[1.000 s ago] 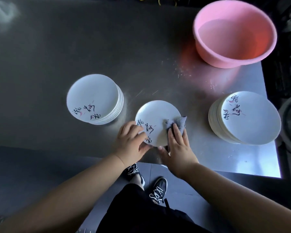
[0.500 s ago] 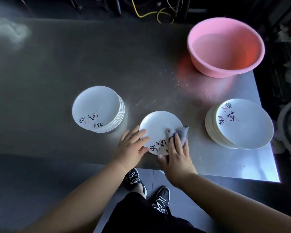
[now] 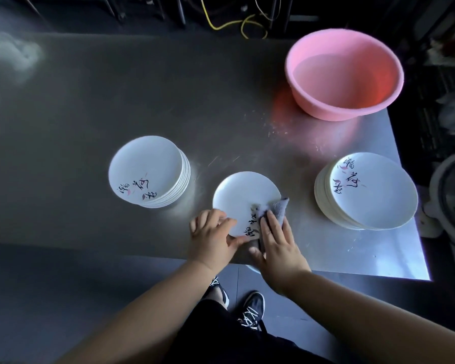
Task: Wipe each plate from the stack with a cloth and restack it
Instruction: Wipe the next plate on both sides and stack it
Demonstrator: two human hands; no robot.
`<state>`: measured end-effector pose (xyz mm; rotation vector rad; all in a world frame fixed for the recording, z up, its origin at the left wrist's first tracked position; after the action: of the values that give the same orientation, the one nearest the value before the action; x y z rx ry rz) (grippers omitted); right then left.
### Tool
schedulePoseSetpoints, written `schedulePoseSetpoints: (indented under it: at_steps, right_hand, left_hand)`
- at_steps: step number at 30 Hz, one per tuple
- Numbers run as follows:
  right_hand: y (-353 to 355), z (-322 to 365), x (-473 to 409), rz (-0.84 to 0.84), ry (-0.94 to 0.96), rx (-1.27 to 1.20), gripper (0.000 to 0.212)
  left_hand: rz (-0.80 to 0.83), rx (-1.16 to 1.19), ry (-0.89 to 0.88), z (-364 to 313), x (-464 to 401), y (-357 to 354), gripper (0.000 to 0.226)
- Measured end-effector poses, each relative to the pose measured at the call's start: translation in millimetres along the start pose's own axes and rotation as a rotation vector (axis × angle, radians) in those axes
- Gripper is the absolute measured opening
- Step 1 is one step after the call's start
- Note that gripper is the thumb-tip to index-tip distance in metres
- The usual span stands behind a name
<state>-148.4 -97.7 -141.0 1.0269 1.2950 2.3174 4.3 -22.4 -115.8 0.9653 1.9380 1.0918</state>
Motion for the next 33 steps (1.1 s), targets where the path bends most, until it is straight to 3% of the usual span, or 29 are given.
schedulePoseSetpoints:
  at_steps: [4,8,11,14,20,24,27,28,31,33]
  right_hand:
    - [38,-20,-37,-0.084,0.017,0.014,0.088]
    - [47,-33,-66,-0.084,0.006,0.039,0.076]
    - [21,-18,-43,-0.120,-0.029,0.006,0.081]
    - [4,-11,-22,-0.204,0.003,0.056,0.069]
    - [42,-33,-60,-0.341,0.004,-0.003,0.054]
    - [40,-25,-40,-0.473,0.062,-0.008,0.038]
    - [52,-10,-18,-0.477,0.133,-0.045,0.023]
    - [63,-9,-15,-0.430,0.081,-0.104,0.018]
    - [90,-26,-25,-0.269,-0.230,-0.279,0.030]
    - [102,-44,-39,-0.197,-0.406,-0.258,0.037]
  left_hand:
    - [0.090,-0.062,0.045,15,-9,4,0.042]
    - [0.137,-0.051,-0.053,21,-22,1,0.032]
    - [0.114,-0.018,-0.033,21,-24,-2,0.029]
    - [0.086,0.046,-0.041,19,-22,-4,0.028]
    - [0.072,0.084,-0.060,15,-21,-6,0.021]
    - [0.082,0.048,-0.042,14,-21,-3,0.026]
    - [0.115,0.038,-0.033,14,-25,-3,0.028]
    - [0.120,0.040,-0.029,16,-27,-1,0.029]
    - [0.195,0.017,0.019,20,-36,5,0.044]
    - [0.272,0.005,0.160,31,-44,10,0.063]
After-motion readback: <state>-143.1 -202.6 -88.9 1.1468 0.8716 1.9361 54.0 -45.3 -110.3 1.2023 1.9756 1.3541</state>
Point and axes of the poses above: each hand's wrist, its own x-axis away from the middle knuckle, its own y-axis out of the back of the hand, z = x × y, the point moved 10 cm from there along -x, towards the middle knuckle, and after that the axes turned 2 degrees about x, right-handed, at the moved point
